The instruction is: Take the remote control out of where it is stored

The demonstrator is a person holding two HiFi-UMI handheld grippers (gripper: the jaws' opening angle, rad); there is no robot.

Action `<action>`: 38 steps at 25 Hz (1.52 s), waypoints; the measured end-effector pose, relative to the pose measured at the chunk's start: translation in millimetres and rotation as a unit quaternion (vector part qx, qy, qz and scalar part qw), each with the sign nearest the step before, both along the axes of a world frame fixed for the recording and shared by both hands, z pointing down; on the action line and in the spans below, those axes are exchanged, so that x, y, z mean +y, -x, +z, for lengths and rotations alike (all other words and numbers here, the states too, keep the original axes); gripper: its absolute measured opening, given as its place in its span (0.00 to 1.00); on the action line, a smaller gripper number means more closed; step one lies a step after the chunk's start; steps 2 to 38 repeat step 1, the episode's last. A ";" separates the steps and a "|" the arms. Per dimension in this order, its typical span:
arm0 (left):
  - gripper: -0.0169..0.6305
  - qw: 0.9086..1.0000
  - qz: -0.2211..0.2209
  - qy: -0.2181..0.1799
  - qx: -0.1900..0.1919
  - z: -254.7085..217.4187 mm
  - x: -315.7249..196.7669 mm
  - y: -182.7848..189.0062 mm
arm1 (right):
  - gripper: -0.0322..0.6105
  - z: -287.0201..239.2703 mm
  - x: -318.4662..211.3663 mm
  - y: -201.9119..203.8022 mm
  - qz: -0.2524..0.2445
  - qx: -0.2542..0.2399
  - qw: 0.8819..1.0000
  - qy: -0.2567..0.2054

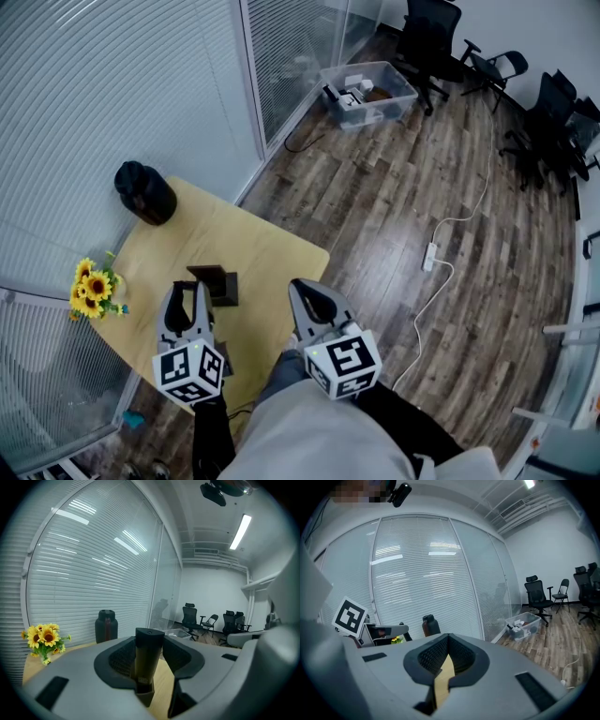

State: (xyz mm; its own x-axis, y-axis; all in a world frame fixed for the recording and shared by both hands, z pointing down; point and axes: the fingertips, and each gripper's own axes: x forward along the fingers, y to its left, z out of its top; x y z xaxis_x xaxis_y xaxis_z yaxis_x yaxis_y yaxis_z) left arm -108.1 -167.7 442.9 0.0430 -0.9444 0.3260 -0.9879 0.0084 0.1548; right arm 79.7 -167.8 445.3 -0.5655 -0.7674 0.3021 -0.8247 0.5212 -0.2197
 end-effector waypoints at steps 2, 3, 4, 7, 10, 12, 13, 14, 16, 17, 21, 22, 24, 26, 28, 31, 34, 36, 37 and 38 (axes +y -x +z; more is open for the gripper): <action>0.31 1.000 0.000 0.000 0.001 -0.2 -0.1 0.3 | 0.06 -0.2 -0.2 0.1 0.000 0.000 1.000 0.000; 0.31 1.000 0.000 0.000 0.001 -0.2 -0.1 0.3 | 0.06 -0.2 -0.2 0.1 0.000 0.000 1.000 0.000; 0.31 1.000 0.000 0.000 0.001 -0.2 -0.1 0.3 | 0.06 -0.2 -0.2 0.1 0.000 0.000 1.000 0.000; 0.31 1.000 0.000 0.000 0.001 -0.2 -0.1 0.3 | 0.06 -0.2 -0.2 0.1 0.000 0.000 1.000 0.000; 0.31 1.000 0.000 0.000 0.001 -0.2 -0.1 0.3 | 0.06 -0.2 -0.2 0.1 0.000 0.000 1.000 0.000; 0.31 1.000 0.000 0.000 0.001 -0.2 -0.1 0.3 | 0.06 -0.2 -0.2 0.1 0.000 0.000 1.000 0.000; 0.31 1.000 0.000 0.000 0.001 -0.2 -0.1 0.3 | 0.06 -0.2 -0.2 0.1 0.000 0.000 1.000 0.000; 0.31 1.000 0.000 0.000 0.001 -0.2 -0.1 0.3 | 0.06 -0.2 -0.2 0.1 0.000 0.000 1.000 0.000; 0.31 1.000 0.000 0.000 0.001 -0.2 -0.1 0.3 | 0.06 -0.2 -0.2 0.1 0.000 0.000 1.000 0.000; 0.31 1.000 0.000 0.000 0.001 -0.2 -0.1 0.3 | 0.06 -0.2 -0.2 0.1 0.000 0.000 1.000 0.000; 0.31 1.000 0.000 0.000 0.001 -0.2 -0.1 0.3 | 0.06 -0.2 -0.2 0.1 0.000 0.000 1.000 0.000; 0.31 1.000 0.000 0.000 0.001 -0.2 -0.1 0.3 | 0.06 -0.2 -0.2 0.1 0.000 0.000 1.000 0.000; 0.31 1.000 0.000 0.000 0.001 -0.2 -0.1 0.3 | 0.06 -0.2 -0.2 0.1 0.000 0.000 1.000 0.000; 0.31 1.000 0.000 0.000 0.001 -0.2 -0.1 0.3 | 0.06 -0.2 -0.2 0.1 0.000 0.000 1.000 0.000; 0.31 1.000 0.000 0.000 0.001 -0.2 -0.1 0.3 | 0.06 -0.2 -0.2 0.1 0.000 0.000 1.000 0.000; 0.31 1.000 0.000 0.000 0.001 -0.2 -0.1 0.3 | 0.06 -0.2 -0.2 0.1 0.000 0.000 1.000 0.000; 0.31 1.000 0.000 0.000 0.001 -0.2 -0.1 0.3 | 0.06 -0.2 -0.2 0.1 0.000 0.000 1.000 0.000; 0.31 1.000 0.000 0.000 0.001 -0.2 -0.1 0.3 | 0.06 -0.2 -0.2 0.1 0.000 0.000 1.000 0.000; 0.31 1.000 0.000 0.000 0.001 -0.2 -0.1 0.3 | 0.06 -0.2 -0.2 0.1 0.000 0.000 1.000 0.000; 0.31 1.000 0.000 0.000 0.001 -0.2 -0.1 0.3 | 0.06 -0.2 -0.2 0.1 0.000 0.000 1.000 0.000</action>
